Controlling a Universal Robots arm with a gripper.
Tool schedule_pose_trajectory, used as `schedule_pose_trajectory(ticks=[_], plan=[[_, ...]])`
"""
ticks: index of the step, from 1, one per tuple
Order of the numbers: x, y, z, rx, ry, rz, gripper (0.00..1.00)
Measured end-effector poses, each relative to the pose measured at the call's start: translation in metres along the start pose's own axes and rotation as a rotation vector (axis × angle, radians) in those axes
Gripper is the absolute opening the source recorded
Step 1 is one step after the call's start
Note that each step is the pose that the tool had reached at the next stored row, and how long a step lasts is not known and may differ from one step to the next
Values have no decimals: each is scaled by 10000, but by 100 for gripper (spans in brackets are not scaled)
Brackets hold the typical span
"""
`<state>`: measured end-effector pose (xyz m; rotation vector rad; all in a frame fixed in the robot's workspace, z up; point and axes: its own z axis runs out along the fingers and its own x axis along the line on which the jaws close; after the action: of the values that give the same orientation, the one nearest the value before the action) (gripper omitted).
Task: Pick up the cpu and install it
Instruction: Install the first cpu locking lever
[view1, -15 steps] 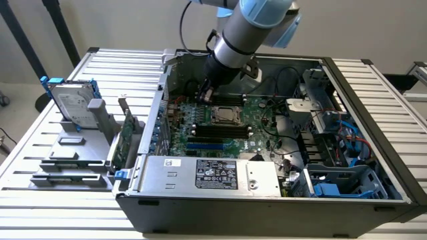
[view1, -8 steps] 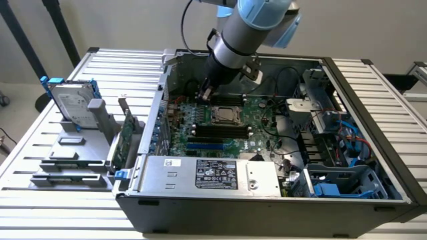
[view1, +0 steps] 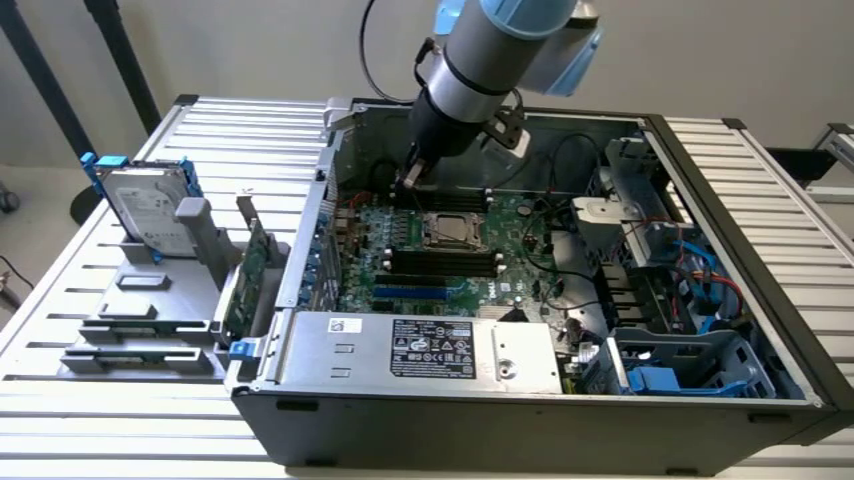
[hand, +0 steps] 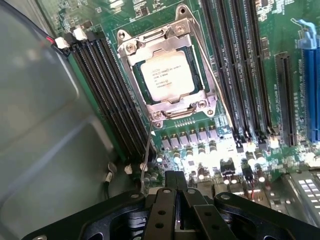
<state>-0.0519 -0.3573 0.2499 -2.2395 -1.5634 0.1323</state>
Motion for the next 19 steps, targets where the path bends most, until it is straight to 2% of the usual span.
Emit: schedule_pose_trajectory(ticks=[2, 4, 8, 9, 15, 17, 19], plan=[[-5, -18, -36, -33, 12, -7, 11], [-12, -36, -40, -141, 47, -39, 11], [-35, -90, -22, -564, 171, -161, 11], [-46, -116, -12, -623, 188, -178, 11], [-122, -297, 50, -672, 219, -139, 11], [-133, -325, 62, -693, 266, -25, 11], [-139, -334, 71, -714, 346, 128, 11]])
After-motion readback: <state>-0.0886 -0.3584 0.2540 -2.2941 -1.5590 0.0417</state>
